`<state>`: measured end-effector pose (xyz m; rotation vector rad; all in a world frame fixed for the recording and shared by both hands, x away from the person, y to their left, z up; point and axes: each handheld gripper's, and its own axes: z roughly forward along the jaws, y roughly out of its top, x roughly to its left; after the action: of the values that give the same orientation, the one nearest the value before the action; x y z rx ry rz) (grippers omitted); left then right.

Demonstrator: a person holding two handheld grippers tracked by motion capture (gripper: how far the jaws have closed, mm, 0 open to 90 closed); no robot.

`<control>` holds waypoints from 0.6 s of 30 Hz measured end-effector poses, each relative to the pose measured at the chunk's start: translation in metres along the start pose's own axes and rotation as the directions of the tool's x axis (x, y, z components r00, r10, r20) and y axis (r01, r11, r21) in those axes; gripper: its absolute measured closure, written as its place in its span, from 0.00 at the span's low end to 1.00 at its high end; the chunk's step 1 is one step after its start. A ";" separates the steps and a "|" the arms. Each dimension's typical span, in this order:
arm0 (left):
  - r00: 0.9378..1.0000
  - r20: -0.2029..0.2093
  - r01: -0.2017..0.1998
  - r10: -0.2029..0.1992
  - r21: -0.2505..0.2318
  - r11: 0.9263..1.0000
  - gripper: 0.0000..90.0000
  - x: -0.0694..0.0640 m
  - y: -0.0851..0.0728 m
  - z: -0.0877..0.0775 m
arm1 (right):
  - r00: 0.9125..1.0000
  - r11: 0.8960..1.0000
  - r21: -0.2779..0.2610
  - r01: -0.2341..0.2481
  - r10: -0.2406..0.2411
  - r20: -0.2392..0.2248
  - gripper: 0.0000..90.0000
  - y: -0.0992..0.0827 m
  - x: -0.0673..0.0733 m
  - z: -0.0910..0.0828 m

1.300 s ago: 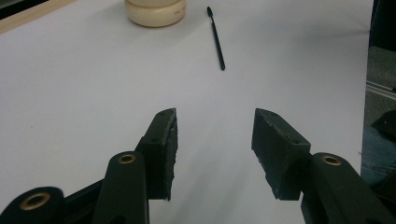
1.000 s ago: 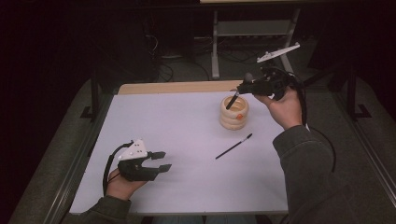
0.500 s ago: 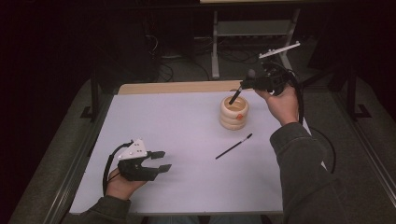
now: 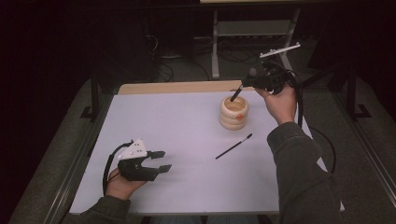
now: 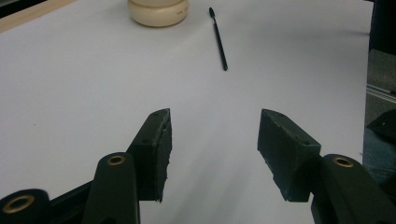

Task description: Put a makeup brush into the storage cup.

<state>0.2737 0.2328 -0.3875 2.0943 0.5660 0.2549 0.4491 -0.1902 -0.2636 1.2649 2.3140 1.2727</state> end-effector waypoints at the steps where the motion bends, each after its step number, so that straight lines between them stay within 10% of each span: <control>1: 1.000 0.000 0.000 0.000 0.000 1.000 0.49 0.000 0.000 0.000 | 1.000 1.000 0.004 -0.001 0.001 0.003 0.85 -0.002 -0.001 0.003; 18: 1.000 0.003 0.006 -0.006 -0.005 1.000 0.47 0.001 0.000 0.000 | 0.999 0.999 0.003 -0.034 0.034 0.013 0.85 -0.015 -0.003 0.020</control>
<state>0.2745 0.2329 -0.3879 2.0876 0.5689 0.2491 0.4529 -0.1844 -0.2882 1.3145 2.2964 1.2681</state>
